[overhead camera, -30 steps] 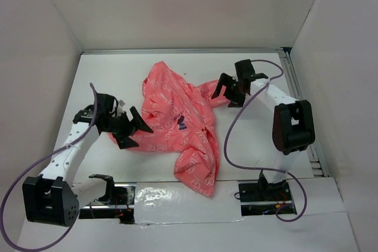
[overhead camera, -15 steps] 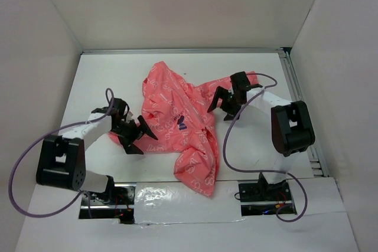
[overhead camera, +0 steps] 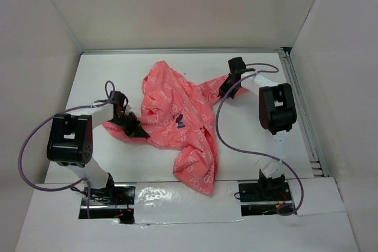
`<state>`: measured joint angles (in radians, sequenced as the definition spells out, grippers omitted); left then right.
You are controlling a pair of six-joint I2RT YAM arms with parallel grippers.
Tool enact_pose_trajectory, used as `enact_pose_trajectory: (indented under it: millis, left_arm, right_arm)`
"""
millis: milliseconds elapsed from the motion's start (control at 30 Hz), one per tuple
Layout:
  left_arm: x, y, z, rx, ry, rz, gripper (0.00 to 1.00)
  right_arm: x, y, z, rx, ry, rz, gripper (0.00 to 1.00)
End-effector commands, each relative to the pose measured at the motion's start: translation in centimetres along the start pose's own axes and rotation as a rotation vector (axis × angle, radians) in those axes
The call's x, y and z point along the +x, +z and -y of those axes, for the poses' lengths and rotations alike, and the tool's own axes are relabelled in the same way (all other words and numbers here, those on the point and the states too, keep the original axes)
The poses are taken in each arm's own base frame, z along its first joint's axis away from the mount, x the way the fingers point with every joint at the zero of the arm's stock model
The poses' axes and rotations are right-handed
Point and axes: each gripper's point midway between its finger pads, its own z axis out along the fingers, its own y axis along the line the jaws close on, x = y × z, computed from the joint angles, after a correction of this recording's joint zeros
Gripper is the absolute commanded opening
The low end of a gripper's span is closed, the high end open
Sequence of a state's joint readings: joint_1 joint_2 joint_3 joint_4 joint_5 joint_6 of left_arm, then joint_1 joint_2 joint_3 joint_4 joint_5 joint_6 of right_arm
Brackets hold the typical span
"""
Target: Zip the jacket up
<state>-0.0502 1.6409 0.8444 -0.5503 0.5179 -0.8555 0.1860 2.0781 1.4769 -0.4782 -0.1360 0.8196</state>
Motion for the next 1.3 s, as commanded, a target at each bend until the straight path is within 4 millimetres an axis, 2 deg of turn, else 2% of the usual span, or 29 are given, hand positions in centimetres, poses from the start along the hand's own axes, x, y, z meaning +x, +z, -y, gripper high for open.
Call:
enact_pose_trajectory:
  millis: [0, 33, 133, 200, 233, 267, 367, 500, 533, 567, 600, 633, 667, 700, 767, 800, 833, 867, 900, 933, 1000, 1033, 1067, 1100, 1133, 1167, 1200, 1233, 1267]
  left_arm:
    - [-1.7, -1.8, 1.6, 0.037, 0.043, 0.065, 0.00]
    - [-2.0, -2.4, 1.8, 0.048, 0.041, 0.079, 0.00]
    - [-2.2, -3.7, 1.4, 0.045, 0.015, 0.106, 0.00]
    - [-1.7, -4.3, 1.0, 0.040, 0.003, 0.106, 0.00]
    - [-1.3, -4.3, 0.6, 0.032, -0.010, 0.100, 0.00]
    - [-0.9, -4.6, 0.5, 0.031, -0.012, 0.101, 0.00]
    - [0.6, -4.4, -0.8, 0.009, -0.054, 0.082, 0.00]
    - [2.8, -4.4, -2.4, -0.009, -0.096, 0.057, 0.00]
    - [3.2, -4.6, -2.4, 0.003, -0.083, 0.054, 0.00]
    - [3.4, -5.1, -1.8, 0.039, -0.017, 0.063, 0.00]
    - [4.0, -5.4, -0.8, 0.078, 0.025, 0.046, 0.13]
    - [4.2, -6.1, 0.0, 0.117, 0.096, 0.053, 0.34]
    - [4.8, -6.4, 0.9, 0.133, 0.136, 0.044, 0.62]
    - [5.0, -7.3, 2.8, 0.163, 0.206, 0.060, 0.99]
    - [5.0, -8.9, 4.8, 0.179, 0.270, 0.097, 0.99]
    - [4.6, -10.7, 7.1, 0.210, 0.325, 0.149, 0.99]
    - [4.0, -11.3, 7.9, 0.206, 0.353, 0.178, 0.99]
    - [3.5, -12.0, 8.7, 0.208, 0.372, 0.203, 0.99]
    - [2.8, -13.5, 10.6, 0.233, 0.409, 0.254, 0.99]
    - [1.1, -13.3, 11.3, 0.222, 0.439, 0.296, 0.99]
    - [-1.6, -14.4, 13.1, 0.225, 0.448, 0.357, 0.99]
    - [-3.5, -12.7, 13.0, 0.179, 0.443, 0.331, 0.99]
    - [-5.5, -13.1, 14.2, 0.171, 0.458, 0.373, 0.99]
    - [-6.3, -12.7, 14.4, 0.157, 0.463, 0.348, 0.99]
    - [-8.0, -10.4, 14.0, 0.121, 0.476, 0.292, 0.98]
    - [-9.6, -10.6, 14.9, 0.110, 0.493, 0.323, 0.97]
    - [-11.0, -8.8, 14.4, 0.075, 0.510, 0.289, 0.95]
    - [-11.8, -8.3, 14.5, 0.065, 0.507, 0.294, 0.94]
    - [-12.9, -8.6, 15.4, 0.067, 0.555, 0.322, 0.93]
  right_arm:
    - [-4.4, -0.8, 2.4, 0.174, 0.090, 0.154, 0.00]
    - [-6.5, -1.9, 2.7, 0.177, 0.096, 0.194, 0.00]
    - [-10.2, -4.4, 4.8, 0.228, 0.113, 0.272, 0.00]
    - [-13.2, -6.4, 8.7, 0.287, 0.162, 0.309, 0.00]
    - [-14.4, -7.2, 9.6, 0.290, 0.167, 0.322, 0.00]
    - [-15.4, -8.1, 11.4, 0.297, 0.178, 0.313, 0.00]
    - [-17.1, -9.4, 13.2, 0.298, 0.117, 0.323, 0.00]
    - [-18.6, -10.8, 13.9, 0.324, 0.067, 0.360, 0.00]
    - [-18.4, -10.9, 13.9, 0.325, 0.035, 0.334, 0.05]
    - [-18.6, -11.0, 13.5, 0.306, 0.023, 0.323, 0.15]
    - [-18.3, -10.9, 12.9, 0.285, -0.001, 0.308, 0.25]
    - [-17.8, -10.8, 11.9, 0.232, -0.041, 0.282, 0.43]
    - [-17.3, -10.9, 11.6, 0.221, -0.047, 0.274, 0.53]
    - [-16.2, -11.5, 10.7, 0.211, -0.070, 0.272, 0.55]
    - [-15.1, -12.3, 9.4, 0.186, -0.102, 0.281, 0.59]
    - [-13.8, -13.5, 8.7, 0.169, -0.120, 0.289, 0.62]
    - [-12.5, -13.8, 7.4, 0.145, -0.140, 0.284, 0.66]
    - [-11.3, -14.0, 6.9, 0.130, -0.146, 0.271, 0.68]
    - [-8.1, -14.4, 5.4, 0.071, -0.178, 0.223, 0.69]
    - [-6.9, -14.6, 4.6, 0.031, -0.181, 0.213, 0.69]
    - [-1.6, -14.3, 3.7, -0.036, -0.224, 0.120, 0.70]
    - [1.0, -14.1, 2.3, -0.076, -0.270, 0.081, 0.70]
    - [3.2, -14.1, 2.8, -0.084, -0.287, 0.049, 0.70]
    - [5.0, -14.0, 2.5, -0.108, -0.304, 0.017, 0.71]
    - [6.4, -13.9, 2.2, -0.128, -0.330, -0.002, 0.71]
    - [8.4, -13.7, 2.2, -0.133, -0.356, -0.038, 0.72]
    - [9.5, -13.7, 2.1, -0.144, -0.366, -0.064, 0.73]
    - [10.2, -13.5, 2.2, -0.142, -0.367, -0.082, 0.73]
    - [11.1, -13.4, 2.1, -0.145, -0.378, -0.100, 0.73]
